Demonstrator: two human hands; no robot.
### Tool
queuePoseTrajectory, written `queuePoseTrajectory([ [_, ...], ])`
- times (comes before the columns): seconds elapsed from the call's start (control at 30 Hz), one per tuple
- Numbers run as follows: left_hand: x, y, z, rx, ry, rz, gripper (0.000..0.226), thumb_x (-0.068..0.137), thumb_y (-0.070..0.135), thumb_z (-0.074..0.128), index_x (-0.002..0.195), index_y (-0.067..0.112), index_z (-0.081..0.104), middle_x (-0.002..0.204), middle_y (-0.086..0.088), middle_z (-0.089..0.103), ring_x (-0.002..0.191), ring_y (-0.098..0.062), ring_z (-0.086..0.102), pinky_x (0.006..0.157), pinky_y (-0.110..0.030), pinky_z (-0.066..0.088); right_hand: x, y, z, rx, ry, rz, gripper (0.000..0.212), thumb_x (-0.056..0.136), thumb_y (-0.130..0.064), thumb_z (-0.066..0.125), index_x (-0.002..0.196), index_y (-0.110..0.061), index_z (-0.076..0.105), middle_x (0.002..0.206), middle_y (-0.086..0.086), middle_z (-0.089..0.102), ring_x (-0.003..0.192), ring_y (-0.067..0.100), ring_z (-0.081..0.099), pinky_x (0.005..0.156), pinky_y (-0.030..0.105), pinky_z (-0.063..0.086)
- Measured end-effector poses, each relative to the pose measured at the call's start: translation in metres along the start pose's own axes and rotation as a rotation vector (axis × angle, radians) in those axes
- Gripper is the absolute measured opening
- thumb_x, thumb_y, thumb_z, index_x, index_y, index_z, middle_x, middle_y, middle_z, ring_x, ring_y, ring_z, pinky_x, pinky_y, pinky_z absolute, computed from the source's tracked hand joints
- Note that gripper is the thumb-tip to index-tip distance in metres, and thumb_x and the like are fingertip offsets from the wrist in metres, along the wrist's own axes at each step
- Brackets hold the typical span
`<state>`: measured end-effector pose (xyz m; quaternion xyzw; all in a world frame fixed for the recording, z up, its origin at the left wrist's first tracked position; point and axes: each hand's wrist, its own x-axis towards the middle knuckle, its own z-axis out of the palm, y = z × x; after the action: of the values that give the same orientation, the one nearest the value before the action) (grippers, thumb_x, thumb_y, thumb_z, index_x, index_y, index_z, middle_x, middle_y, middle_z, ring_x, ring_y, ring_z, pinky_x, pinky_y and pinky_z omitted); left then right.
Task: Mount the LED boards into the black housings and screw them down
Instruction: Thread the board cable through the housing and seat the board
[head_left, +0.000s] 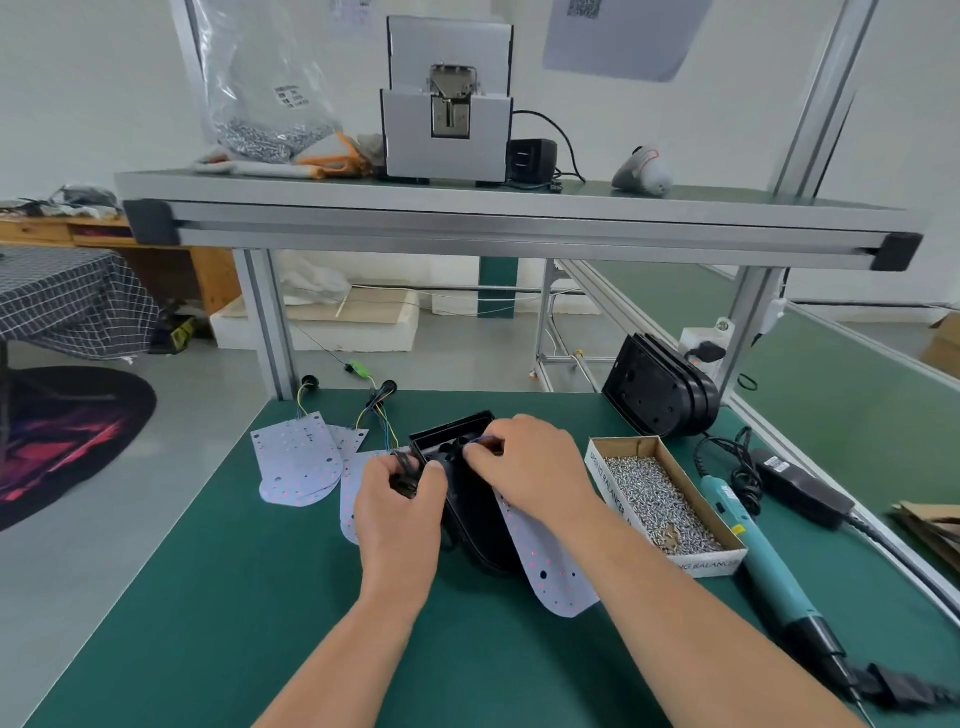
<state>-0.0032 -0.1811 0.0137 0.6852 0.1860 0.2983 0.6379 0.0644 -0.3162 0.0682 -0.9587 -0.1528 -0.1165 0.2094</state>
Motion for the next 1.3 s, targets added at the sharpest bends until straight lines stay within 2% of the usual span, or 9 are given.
queuePoseTrajectory([
  [0.17,0.0,0.0,0.0,-0.01,-0.016,-0.004,0.012,0.089,0.027,0.073,0.094,0.026,0.063,0.075,0.029,0.065,0.061,0.004,0.057,0.057,-0.006,0.043,-0.001,0.0,0.013,-0.023,0.004,-0.069,0.045,0.089,-0.076,0.053,0.109,-0.041,0.072,0.09,-0.007,0.059,0.098,0.022,0.054,0.086,0.041,0.044],
  [0.23,0.0,0.0,0.0,-0.025,-0.023,-0.001,0.012,0.088,0.027,0.074,0.094,0.026,0.063,0.073,0.027,0.064,0.058,0.003,0.054,0.056,-0.007,0.044,-0.002,0.002,0.018,-0.069,0.088,-0.1,0.037,0.091,-0.068,0.056,0.112,-0.043,0.073,0.091,-0.008,0.06,0.102,0.023,0.051,0.084,0.04,0.04],
  [0.33,-0.002,0.001,0.0,-0.035,-0.036,0.018,0.014,0.088,0.028,0.075,0.093,0.029,0.062,0.079,0.026,0.066,0.059,0.001,0.054,0.057,-0.011,0.045,-0.006,0.005,0.027,-0.035,0.26,-0.165,0.022,0.09,-0.054,0.064,0.102,-0.04,0.076,0.087,-0.014,0.061,0.108,0.019,0.046,0.086,0.04,0.034],
  [0.47,-0.004,-0.002,0.002,-0.058,-0.091,0.0,0.014,0.087,0.035,0.073,0.093,0.033,0.061,0.085,0.017,0.068,0.064,-0.002,0.056,0.064,-0.025,0.047,-0.007,0.012,0.036,0.034,0.403,-0.272,0.016,0.088,-0.047,0.071,0.096,-0.034,0.075,0.097,-0.017,0.059,0.112,0.018,0.045,0.091,0.036,0.027],
  [0.57,-0.004,-0.002,0.003,-0.062,-0.099,0.009,0.014,0.085,0.036,0.072,0.093,0.032,0.061,0.081,0.018,0.067,0.064,-0.003,0.055,0.063,-0.024,0.046,-0.007,0.011,0.034,0.025,0.371,-0.316,0.018,0.088,-0.048,0.068,0.097,-0.033,0.071,0.092,-0.018,0.063,0.111,0.016,0.049,0.089,0.036,0.026],
  [0.7,-0.002,-0.002,0.003,-0.066,-0.062,0.036,0.014,0.089,0.028,0.074,0.094,0.032,0.062,0.079,0.022,0.065,0.063,-0.002,0.054,0.057,-0.014,0.045,-0.01,0.001,0.024,0.014,0.335,-0.366,0.014,0.09,-0.039,0.066,0.099,-0.028,0.067,0.081,-0.013,0.066,0.093,0.016,0.057,0.087,0.039,0.034],
  [0.9,-0.006,0.0,0.004,-0.08,-0.053,0.065,0.016,0.092,0.025,0.077,0.095,0.03,0.062,0.084,0.022,0.066,0.065,-0.001,0.054,0.058,-0.012,0.046,-0.012,-0.007,0.005,0.172,0.208,-0.201,0.018,0.088,-0.025,0.067,0.104,-0.025,0.076,0.09,-0.008,0.074,0.095,0.02,0.063,0.091,0.043,0.046],
  [1.1,-0.01,0.001,0.006,-0.078,-0.06,0.086,0.016,0.093,0.02,0.076,0.093,0.027,0.061,0.084,0.022,0.065,0.065,-0.001,0.053,0.061,-0.013,0.046,-0.006,-0.012,-0.006,-0.007,0.037,-0.193,0.024,0.091,-0.026,0.058,0.108,-0.024,0.075,0.098,-0.004,0.074,0.101,0.023,0.059,0.095,0.041,0.043],
  [1.3,-0.014,0.003,0.007,-0.084,-0.077,0.084,0.017,0.091,0.018,0.075,0.09,0.026,0.06,0.078,0.02,0.064,0.063,-0.001,0.052,0.059,-0.011,0.045,-0.009,-0.017,-0.002,-0.202,0.029,-0.239,0.018,0.089,-0.026,0.052,0.093,-0.02,0.068,0.084,0.001,0.065,0.088,0.028,0.056,0.08,0.042,0.043],
])
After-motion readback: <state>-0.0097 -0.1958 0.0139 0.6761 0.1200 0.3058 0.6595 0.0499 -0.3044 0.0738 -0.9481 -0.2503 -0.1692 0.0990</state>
